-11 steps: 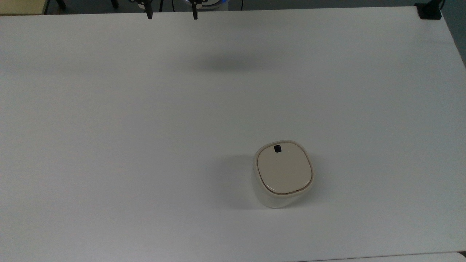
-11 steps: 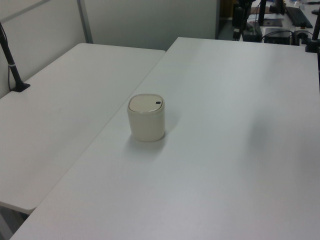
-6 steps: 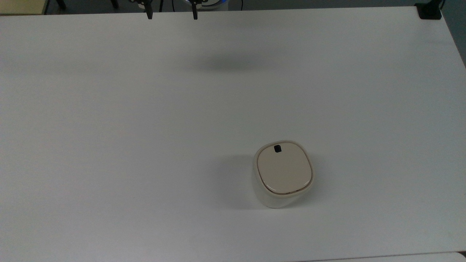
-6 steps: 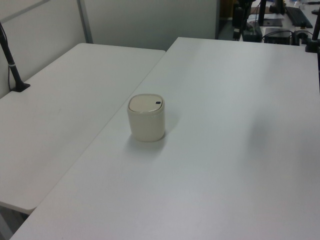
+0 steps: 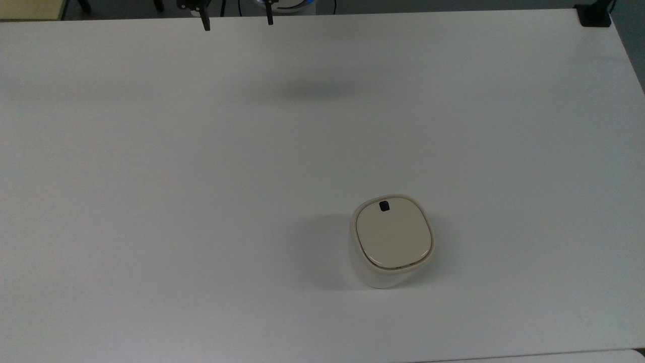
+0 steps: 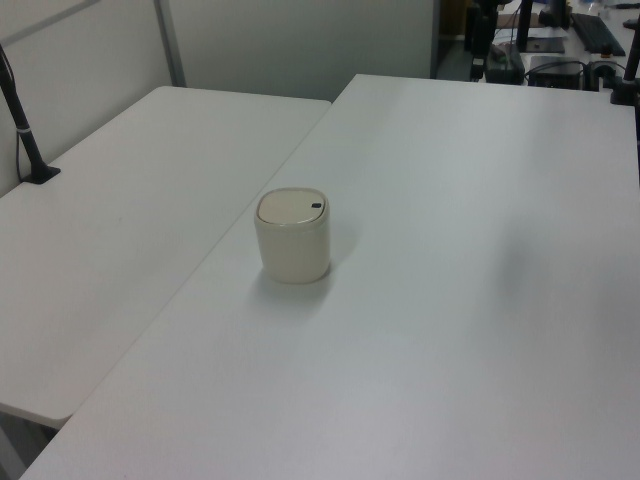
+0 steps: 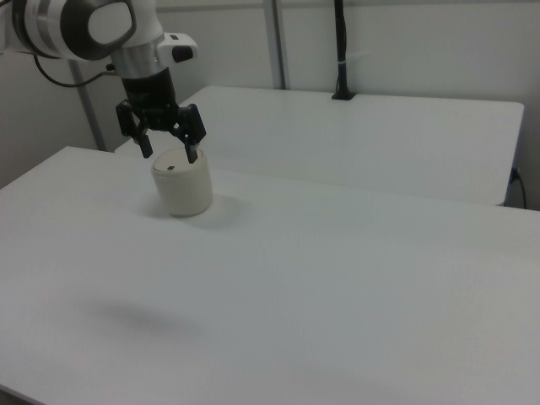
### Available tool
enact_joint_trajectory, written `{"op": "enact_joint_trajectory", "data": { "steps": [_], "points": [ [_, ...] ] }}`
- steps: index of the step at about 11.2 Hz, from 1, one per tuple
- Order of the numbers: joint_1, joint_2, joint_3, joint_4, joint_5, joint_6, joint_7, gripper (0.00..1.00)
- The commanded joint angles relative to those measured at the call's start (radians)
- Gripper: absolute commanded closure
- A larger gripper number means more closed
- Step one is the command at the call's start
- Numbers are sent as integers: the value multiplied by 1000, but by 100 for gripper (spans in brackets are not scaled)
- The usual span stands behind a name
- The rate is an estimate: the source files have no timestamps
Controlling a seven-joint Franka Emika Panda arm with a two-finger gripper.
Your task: Open the trash bin
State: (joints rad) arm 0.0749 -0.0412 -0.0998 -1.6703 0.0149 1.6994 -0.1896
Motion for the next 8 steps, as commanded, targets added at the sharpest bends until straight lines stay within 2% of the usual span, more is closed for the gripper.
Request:
{"op": "enact_joint_trajectory", "data": {
  "steps": [1,3,5,8],
  "points": [
    [28,12,-12,-3,-10,12,-40,0],
    [45,23,-14,-3,-10,25,-24,0],
    [57,32,-12,-2,-3,25,-19,5],
    [91,52,-14,6,-3,43,118,23]
  ]
}}
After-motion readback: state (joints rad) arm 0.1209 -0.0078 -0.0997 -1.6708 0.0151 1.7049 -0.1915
